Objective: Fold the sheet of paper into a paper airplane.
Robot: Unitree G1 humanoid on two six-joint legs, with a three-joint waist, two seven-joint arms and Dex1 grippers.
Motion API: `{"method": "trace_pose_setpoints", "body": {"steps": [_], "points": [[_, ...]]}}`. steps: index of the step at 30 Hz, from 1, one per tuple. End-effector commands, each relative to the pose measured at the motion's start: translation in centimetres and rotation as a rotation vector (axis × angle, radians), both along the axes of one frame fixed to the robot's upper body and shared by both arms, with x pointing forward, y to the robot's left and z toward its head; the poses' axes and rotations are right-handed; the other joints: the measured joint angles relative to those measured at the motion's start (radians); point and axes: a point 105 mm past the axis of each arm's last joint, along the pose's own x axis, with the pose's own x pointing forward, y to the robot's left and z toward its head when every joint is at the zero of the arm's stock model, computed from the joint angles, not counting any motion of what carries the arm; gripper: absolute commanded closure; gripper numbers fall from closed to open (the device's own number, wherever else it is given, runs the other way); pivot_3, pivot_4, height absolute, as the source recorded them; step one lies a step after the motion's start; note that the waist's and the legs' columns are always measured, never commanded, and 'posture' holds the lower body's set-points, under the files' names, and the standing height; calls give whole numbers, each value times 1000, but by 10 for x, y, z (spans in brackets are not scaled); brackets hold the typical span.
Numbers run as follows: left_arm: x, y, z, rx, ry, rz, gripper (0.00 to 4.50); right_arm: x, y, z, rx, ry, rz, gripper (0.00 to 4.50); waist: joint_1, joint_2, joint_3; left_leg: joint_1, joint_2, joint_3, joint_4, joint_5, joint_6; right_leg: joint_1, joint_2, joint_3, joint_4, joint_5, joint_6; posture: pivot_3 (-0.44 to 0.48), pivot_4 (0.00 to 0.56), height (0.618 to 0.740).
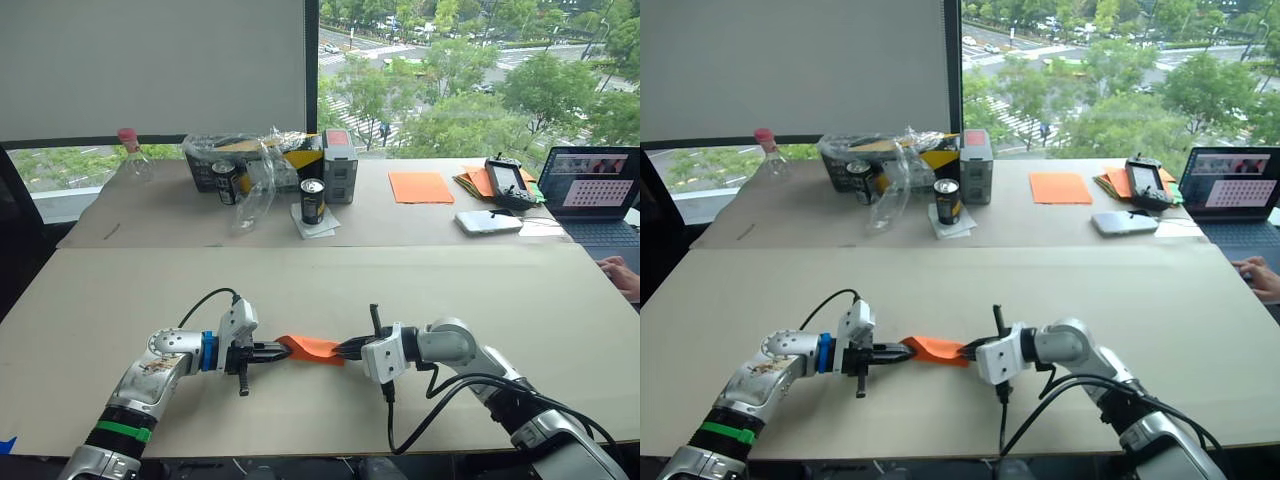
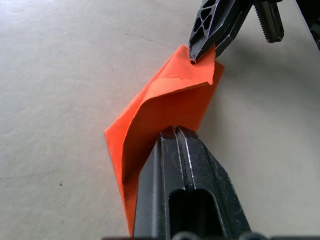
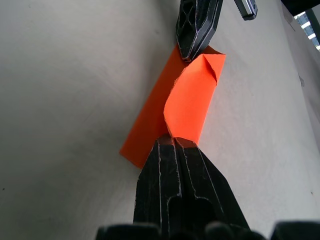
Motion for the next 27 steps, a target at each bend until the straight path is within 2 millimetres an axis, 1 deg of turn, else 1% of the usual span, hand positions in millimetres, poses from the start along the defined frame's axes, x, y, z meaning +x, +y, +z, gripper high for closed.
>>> {"method": "trace_pose_setpoints", "body": {"steps": [1,2,3,5,6,7,9,11,13,16,18,21,24,27], "points": [[-8,9,-22,49,99,30,4500,-1,-7,-16,-60,44,-30,4447,0,0,0,3,0,0,-1,0,0,3,0,0,-1,0,0,0,150,715],[-7,8,-19,35,89,32,4500,-2,-7,-18,-68,52,-32,4447,0,0,0,5,0,0,-2,0,1,6,0,0,-2,-1,0,0,150,715],[-6,6,-12,-8,84,33,4500,-3,-7,-21,-75,60,-36,4447,0,0,0,6,0,0,-2,-1,1,6,0,0,-2,-1,0,0,150,715],[-6,0,9,-132,97,34,4500,-4,-8,-26,-92,69,-38,4447,-1,0,0,6,0,0,-2,-1,1,6,0,0,-3,-1,0,0,150,715],[-9,-1,19,-178,98,11,4500,-4,-8,-27,-98,73,-41,4447,-1,0,0,5,0,0,-2,-1,1,6,0,0,-3,-1,0,0,150,715],[-13,0,25,-199,106,-8,4500,-4,-8,-28,-100,75,-43,4447,-2,0,0,5,0,0,-2,-1,1,6,0,0,-3,-1,0,0,150,715],[-19,4,33,-209,115,-35,4500,-3,-7,-29,-104,79,-49,4447,-3,-1,0,5,0,0,-2,-1,1,5,0,0,-3,-1,0,0,150,715],[-22,11,40,-211,117,-40,4500,-2,-7,-30,-111,81,-53,4447,-4,-1,0,5,1,0,-2,-1,1,5,0,0,-2,-1,0,0,150,715],[-21,15,49,-229,110,-36,4500,-1,-7,-31,-118,85,-57,4447,-4,-1,0,5,1,0,-2,-1,1,5,0,0,-2,-1,0,0,150,715],[-13,12,61,-284,82,-14,4500,-1,-7,-33,-121,88,-61,4447,-3,-1,0,6,1,0,-2,-1,1,6,0,0,-2,-2,1,0,150,715],[-8,6,61,-283,69,-5,4500,0,-6,-33,-119,89,-62,4447,-2,-1,0,6,1,0,-2,-1,1,6,0,-1,-2,-2,1,0,150,715],[-6,-4,55,-254,56,-15,4500,-1,-5,-34,-119,92,-62,4447,-8,-1,0,6,1,0,-2,-1,1,6,1,0,-2,-1,0,0,150,715],[-4,-8,51,-240,57,-10,4500,-2,-4,-34,-119,95,-63,4447,-11,-1,0,6,1,0,-2,-1,1,6,1,0,-2,-1,0,0,150,715],[4,-8,44,-203,46,15,4500,-4,-5,-36,-119,98,-64,4447,-10,-1,0,6,1,-1,-2,-1,1,6,1,0,-2,-1,0,0,150,715]]}}
